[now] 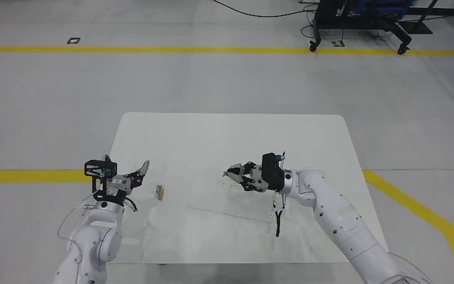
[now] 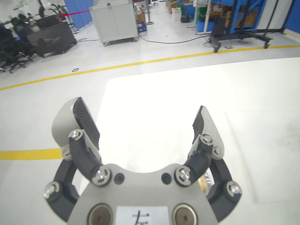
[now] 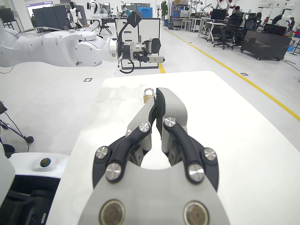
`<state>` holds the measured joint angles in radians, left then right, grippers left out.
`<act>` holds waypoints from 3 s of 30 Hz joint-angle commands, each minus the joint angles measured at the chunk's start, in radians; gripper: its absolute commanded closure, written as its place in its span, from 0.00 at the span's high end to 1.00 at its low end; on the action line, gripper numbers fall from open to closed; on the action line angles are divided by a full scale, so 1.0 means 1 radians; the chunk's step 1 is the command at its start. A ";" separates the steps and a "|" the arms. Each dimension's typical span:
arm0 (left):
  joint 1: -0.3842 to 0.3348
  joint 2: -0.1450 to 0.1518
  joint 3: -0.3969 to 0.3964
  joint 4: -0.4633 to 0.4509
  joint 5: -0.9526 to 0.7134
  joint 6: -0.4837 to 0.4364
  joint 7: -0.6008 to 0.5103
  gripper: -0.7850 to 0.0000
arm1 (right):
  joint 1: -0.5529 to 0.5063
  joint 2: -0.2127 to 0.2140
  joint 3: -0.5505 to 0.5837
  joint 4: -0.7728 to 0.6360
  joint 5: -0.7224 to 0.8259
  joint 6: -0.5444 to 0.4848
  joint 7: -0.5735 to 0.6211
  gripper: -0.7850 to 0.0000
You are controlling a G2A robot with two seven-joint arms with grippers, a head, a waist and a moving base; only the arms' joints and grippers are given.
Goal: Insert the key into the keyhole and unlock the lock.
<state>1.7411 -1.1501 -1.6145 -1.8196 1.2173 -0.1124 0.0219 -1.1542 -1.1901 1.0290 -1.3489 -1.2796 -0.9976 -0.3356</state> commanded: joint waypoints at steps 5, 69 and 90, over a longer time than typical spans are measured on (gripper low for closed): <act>-0.048 0.006 -0.012 0.006 -0.306 -0.325 -0.082 1.00 | 0.000 0.000 0.000 0.000 0.000 0.000 0.000 0.00; -0.772 0.222 0.797 0.612 -1.622 -0.900 -0.830 0.26 | 0.228 -0.125 -0.332 0.343 1.121 -0.015 0.521 0.00; -0.780 0.234 0.807 0.626 -1.658 -0.900 -0.830 0.00 | 0.216 -0.131 -0.290 0.347 1.104 -0.015 0.516 0.75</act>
<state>0.9613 -0.9169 -0.8068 -1.1956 -0.4360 -1.0123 -0.8078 -0.9372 -1.3212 0.7371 -1.0011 -0.1731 -1.0123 0.1783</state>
